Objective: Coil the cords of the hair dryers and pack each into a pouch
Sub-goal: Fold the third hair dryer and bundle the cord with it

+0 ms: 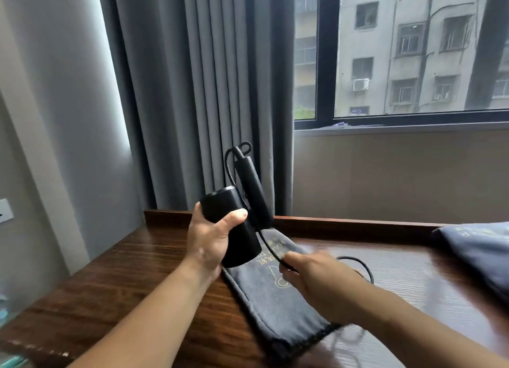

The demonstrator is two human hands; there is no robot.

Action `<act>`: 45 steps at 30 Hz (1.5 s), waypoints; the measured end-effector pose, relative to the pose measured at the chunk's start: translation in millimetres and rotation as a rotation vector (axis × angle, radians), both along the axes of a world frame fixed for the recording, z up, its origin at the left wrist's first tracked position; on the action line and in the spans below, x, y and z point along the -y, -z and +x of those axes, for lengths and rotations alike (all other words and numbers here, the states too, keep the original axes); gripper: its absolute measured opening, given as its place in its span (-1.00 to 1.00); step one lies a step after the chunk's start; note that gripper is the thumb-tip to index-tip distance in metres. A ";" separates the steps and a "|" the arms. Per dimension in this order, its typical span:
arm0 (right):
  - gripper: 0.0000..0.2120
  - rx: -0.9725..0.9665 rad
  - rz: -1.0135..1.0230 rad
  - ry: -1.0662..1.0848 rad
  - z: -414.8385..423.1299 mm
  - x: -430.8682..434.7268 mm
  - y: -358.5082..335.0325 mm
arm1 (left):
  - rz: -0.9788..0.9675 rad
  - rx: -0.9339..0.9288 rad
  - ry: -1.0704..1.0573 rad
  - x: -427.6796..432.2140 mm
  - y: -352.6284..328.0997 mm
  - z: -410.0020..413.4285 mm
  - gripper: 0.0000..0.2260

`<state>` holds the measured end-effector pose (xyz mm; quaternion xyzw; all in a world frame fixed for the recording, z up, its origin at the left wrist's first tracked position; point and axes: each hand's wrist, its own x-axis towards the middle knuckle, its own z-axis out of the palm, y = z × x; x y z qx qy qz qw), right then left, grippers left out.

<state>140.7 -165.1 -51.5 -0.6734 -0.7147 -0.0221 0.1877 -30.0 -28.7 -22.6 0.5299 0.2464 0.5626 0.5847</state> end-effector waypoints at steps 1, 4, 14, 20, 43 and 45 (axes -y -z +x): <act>-0.78 0.057 -0.009 -0.005 -5.2 4.6 -5.5 | 0.035 -0.049 -0.069 -2.0 2.5 1.2 -0.38; -0.79 0.209 -0.031 0.026 -13.0 15.3 -27.3 | 0.280 -0.315 -0.241 -4.3 11.2 1.9 -0.40; -0.80 0.527 0.108 0.083 21.5 26.7 -101.9 | 0.784 -0.992 -0.036 -2.6 3.3 -13.0 -0.24; -0.86 0.235 0.168 -0.047 55.1 5.5 -102.8 | 0.710 -1.082 0.401 4.8 -14.6 -33.3 -0.27; -0.75 0.066 0.144 0.040 -7.5 7.9 -53.3 | 0.640 -0.609 -0.299 -26.6 11.0 -26.2 -0.26; -0.75 0.154 0.224 0.086 -7.3 13.7 -74.7 | 0.705 -0.764 -0.220 -23.3 11.5 -29.8 -0.26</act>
